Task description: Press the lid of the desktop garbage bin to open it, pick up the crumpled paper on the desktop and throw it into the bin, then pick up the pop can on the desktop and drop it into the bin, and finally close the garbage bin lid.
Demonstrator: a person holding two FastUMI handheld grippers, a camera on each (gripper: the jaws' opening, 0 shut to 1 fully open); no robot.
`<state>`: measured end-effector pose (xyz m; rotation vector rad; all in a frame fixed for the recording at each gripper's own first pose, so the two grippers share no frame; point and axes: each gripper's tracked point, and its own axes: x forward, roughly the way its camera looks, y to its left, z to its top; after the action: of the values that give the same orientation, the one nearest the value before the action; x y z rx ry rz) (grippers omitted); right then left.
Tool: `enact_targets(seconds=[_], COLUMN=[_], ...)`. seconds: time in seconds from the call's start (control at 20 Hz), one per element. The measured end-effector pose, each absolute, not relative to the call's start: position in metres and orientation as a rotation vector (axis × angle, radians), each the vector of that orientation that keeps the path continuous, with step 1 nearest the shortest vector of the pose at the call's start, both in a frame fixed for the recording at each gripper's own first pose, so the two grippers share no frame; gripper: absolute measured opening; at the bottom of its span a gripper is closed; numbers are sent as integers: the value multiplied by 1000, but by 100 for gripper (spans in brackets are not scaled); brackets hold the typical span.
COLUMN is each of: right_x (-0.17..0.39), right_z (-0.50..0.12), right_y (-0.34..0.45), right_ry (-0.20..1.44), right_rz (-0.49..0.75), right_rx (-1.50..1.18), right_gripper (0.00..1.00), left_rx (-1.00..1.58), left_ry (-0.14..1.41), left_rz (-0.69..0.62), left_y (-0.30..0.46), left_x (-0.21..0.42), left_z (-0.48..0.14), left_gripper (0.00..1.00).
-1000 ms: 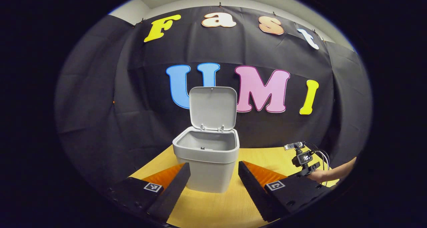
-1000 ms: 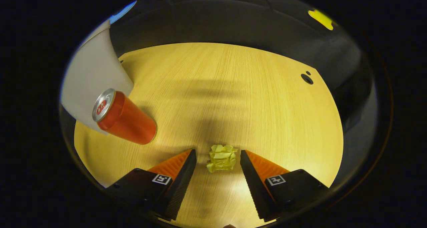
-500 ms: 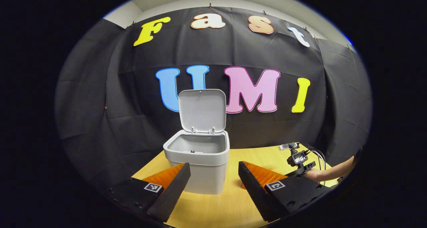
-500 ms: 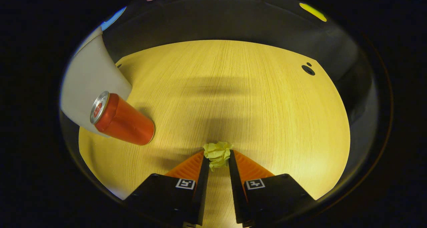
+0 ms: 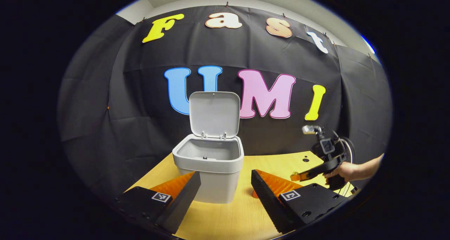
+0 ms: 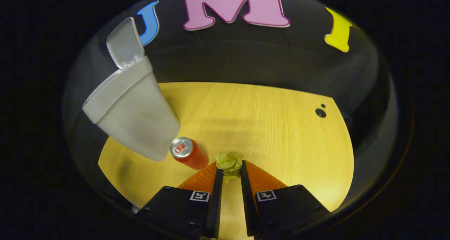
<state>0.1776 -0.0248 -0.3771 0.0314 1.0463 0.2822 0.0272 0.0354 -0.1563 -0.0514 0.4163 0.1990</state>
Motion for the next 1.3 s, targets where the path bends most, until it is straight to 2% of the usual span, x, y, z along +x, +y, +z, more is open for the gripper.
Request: enact_targets(seconds=[0.3, 0.5, 0.8, 1.0, 1.05, 1.1, 1.15, 1.25, 1.3], right_x=[228, 248, 245, 242, 243, 244, 245, 246, 249], right_z=[-263, -229, -238, -263, -267, -270, -271, -270, -266], right_y=[69, 150, 248, 276, 278, 280, 278, 274, 270], right_ry=[852, 785, 769, 804, 803, 800, 795, 798, 787], right_rz=[472, 589, 722, 735, 731, 723, 714, 703, 691], right_rx=[6, 12, -96, -111, -116, -128, -136, -118, -102], right_gripper=[33, 33, 33, 37, 25, 43, 51, 87, 100], left_rx=[-26, -8, -72, -111, -105, -97, -89, -76, -73], left_ry=[377, 341, 327, 352, 352, 347, 343, 352, 359], left_rz=[186, 207, 340, 426, 436, 436, 431, 413, 404], left_y=[49, 58, 99, 119, 123, 124, 124, 121, 119], left_x=[20, 10, -22, -45, -48, -48, -48, -47, -45], left_z=[-144, -129, -126, -134, -134, -132, -131, -136, -139], left_gripper=[97, 97, 97, 96, 94, 95, 94, 95, 94])
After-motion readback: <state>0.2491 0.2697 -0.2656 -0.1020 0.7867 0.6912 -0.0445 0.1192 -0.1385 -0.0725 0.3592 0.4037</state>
